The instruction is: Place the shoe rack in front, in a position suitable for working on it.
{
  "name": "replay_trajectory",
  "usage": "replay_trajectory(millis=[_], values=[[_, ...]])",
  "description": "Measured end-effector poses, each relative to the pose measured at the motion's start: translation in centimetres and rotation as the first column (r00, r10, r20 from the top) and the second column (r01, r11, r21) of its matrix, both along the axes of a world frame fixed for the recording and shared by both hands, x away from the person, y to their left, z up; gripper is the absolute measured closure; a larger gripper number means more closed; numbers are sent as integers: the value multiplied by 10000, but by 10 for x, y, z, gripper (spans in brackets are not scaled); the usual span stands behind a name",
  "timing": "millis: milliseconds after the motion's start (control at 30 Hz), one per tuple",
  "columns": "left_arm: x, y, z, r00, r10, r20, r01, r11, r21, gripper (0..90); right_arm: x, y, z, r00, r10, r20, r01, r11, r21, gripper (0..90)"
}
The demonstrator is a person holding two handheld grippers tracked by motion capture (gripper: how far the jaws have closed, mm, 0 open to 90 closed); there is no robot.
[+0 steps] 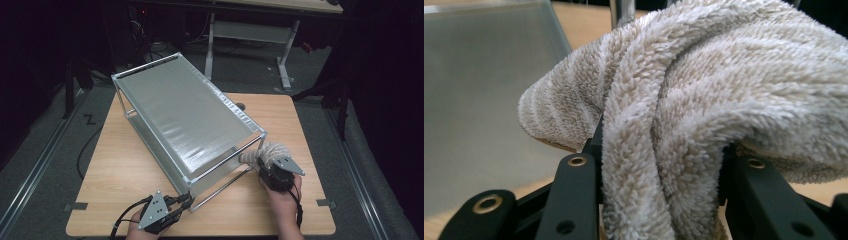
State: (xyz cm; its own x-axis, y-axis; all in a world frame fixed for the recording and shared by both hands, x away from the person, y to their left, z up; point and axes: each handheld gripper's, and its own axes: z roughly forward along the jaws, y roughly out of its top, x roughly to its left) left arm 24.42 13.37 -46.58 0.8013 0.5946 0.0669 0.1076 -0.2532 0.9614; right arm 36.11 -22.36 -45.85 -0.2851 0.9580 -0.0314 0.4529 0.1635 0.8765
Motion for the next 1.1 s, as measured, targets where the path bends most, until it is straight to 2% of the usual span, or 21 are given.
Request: replay_trajectory(millis=[133, 233, 367, 433, 567, 733, 933, 1100], values=[[2, -2, 0, 10000, -9, 25, 9, 10000, -15, 785, 3, -2, -14, 9979, 7, -644, -26, 9996, -298, 607], [4, -4, 0, 10000, -42, 26, 42, 10000, -53, 784, 5, -5, -22, 9936, -25, -1125, -12, 9995, -327, 607], [5, -7, -1, 9999, -111, 108, 112, 9999, -39, 779, 5, -13, -29, 9892, -183, -1454, 124, 9991, -412, 606], [6, -8, -1, 9998, -120, 144, 120, 9999, -23, 770, 4, -21, -27, 9894, -385, -1403, 351, 9990, -265, 606], [7, -9, -1, 9997, -101, 227, 103, 9999, -81, 772, -1, -40, -19, 9895, -1043, -998, 1033, 9945, -149, 608], [5, -8, -1, 9998, -15, 222, 16, 10000, -66, 780, -5, -58, -7, 9807, -1938, -273, 1942, 9808, 147, 609], [-3, -2, -1, 9995, 116, 294, -116, 9999, -22, 779, 1, -56, -2, 9779, -2086, 111, 2082, 9777, 257, 608], [-11, 7, -1, 9985, 416, 362, -418, 9991, 52, 777, 14, -41, -2, 9877, -1563, -2, 1561, 9866, 468, 608]])
